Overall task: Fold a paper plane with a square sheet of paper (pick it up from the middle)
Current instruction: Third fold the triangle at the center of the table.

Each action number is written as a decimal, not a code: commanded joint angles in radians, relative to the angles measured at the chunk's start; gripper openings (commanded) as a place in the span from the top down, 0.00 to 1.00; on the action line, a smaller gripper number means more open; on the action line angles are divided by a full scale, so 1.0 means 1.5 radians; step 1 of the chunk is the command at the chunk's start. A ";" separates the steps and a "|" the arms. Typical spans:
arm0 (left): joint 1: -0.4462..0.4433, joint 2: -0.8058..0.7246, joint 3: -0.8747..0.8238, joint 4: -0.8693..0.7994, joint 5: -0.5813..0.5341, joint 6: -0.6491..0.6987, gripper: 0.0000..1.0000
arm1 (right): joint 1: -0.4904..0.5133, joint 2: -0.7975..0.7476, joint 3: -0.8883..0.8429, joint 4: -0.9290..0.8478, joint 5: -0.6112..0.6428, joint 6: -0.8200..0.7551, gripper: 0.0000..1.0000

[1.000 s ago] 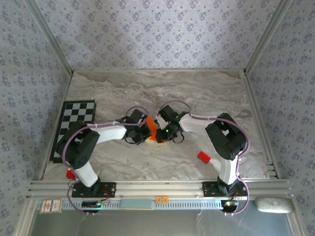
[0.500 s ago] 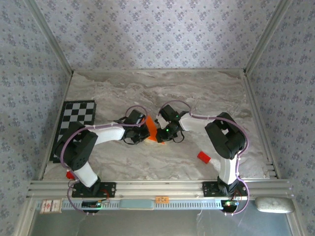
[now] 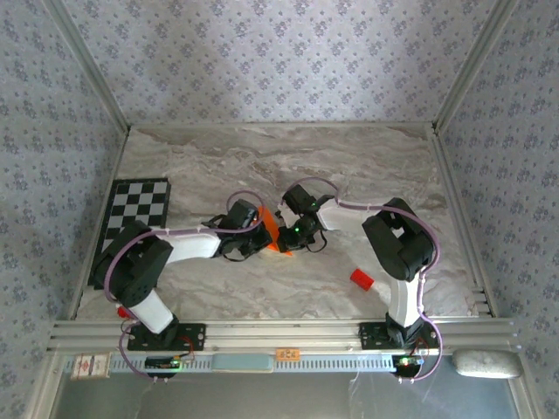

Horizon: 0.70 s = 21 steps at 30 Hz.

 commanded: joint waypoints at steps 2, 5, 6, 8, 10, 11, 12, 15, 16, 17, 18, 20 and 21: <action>-0.009 0.023 0.008 0.026 0.020 -0.007 0.96 | -0.002 0.033 -0.006 -0.049 0.036 0.015 0.89; -0.010 0.030 0.002 0.012 0.009 -0.010 0.96 | -0.002 0.033 -0.006 -0.051 0.038 0.018 0.89; -0.010 0.031 -0.001 0.002 0.001 -0.012 0.96 | -0.003 0.033 -0.006 -0.052 0.040 0.020 0.89; -0.008 0.031 -0.005 -0.027 -0.023 -0.011 0.97 | -0.003 0.034 -0.006 -0.056 0.047 0.020 0.89; -0.003 0.028 -0.012 -0.046 -0.043 -0.007 0.97 | -0.002 0.036 -0.007 -0.062 0.055 0.021 0.89; 0.003 0.025 -0.017 -0.053 -0.051 -0.004 0.97 | -0.002 0.038 -0.008 -0.065 0.059 0.021 0.89; 0.008 0.022 -0.024 -0.057 -0.059 0.000 0.97 | -0.002 0.039 -0.010 -0.070 0.065 0.022 0.89; 0.032 0.014 -0.044 -0.065 -0.069 0.017 0.97 | -0.003 0.045 -0.016 -0.082 0.081 0.024 0.89; 0.039 0.011 -0.050 -0.063 -0.070 0.023 0.97 | -0.004 0.045 -0.019 -0.082 0.083 0.028 0.89; 0.048 0.007 -0.060 -0.061 -0.071 0.027 0.97 | -0.004 0.045 -0.025 -0.081 0.084 0.033 0.89; 0.056 0.002 -0.071 -0.055 -0.069 0.029 0.97 | -0.005 0.045 -0.031 -0.078 0.085 0.039 0.89; 0.071 -0.008 -0.094 -0.041 -0.068 0.034 0.96 | -0.006 0.046 -0.039 -0.074 0.085 0.050 0.89; 0.081 -0.014 -0.106 -0.031 -0.063 0.038 0.96 | -0.006 0.047 -0.042 -0.070 0.085 0.056 0.89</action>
